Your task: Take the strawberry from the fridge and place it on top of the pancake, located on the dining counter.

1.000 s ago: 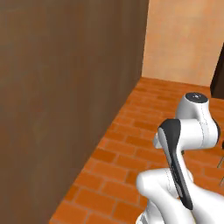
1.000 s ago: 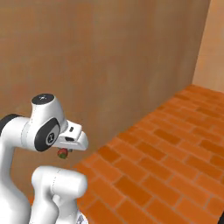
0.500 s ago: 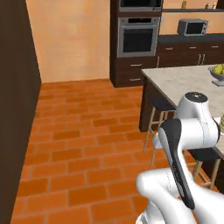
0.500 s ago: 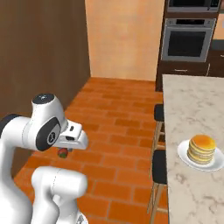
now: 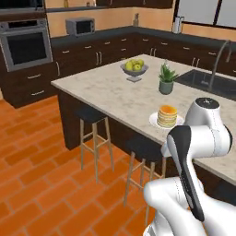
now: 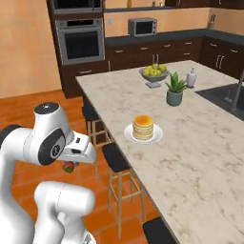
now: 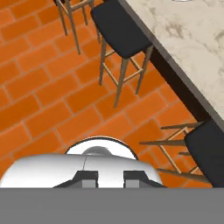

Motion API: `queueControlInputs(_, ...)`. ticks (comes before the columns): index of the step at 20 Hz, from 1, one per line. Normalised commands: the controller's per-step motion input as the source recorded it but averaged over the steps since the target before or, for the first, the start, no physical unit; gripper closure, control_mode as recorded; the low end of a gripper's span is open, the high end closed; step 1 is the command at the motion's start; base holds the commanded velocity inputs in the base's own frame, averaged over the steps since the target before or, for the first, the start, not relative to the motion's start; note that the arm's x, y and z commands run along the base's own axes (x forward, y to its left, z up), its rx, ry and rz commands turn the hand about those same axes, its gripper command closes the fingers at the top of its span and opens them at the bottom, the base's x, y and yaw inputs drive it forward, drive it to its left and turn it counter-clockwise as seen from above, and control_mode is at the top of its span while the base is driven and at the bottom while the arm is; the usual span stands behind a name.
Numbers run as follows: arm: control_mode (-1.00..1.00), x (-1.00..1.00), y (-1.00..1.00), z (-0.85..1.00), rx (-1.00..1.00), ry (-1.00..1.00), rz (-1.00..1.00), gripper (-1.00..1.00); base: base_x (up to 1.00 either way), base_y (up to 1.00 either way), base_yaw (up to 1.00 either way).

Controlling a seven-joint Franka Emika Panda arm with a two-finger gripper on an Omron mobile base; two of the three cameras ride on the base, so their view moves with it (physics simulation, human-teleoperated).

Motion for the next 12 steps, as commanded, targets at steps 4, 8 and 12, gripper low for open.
queueControlInputs(4, 1.00, 0.00, 0.00, 0.00, 0.00, 0.00, 0.00, 1.00, 0.33, 0.48, -0.71)
queueControlInputs(8, 1.00, 0.00, 0.00, 0.00, 0.00, 0.00, 0.00, 1.00, 0.48, 0.52, -0.44)
queueControlInputs(12, 1.00, 0.00, 0.00, 0.00, 0.00, 0.00, 0.00, 1.00, 0.50, 0.47, -0.53)
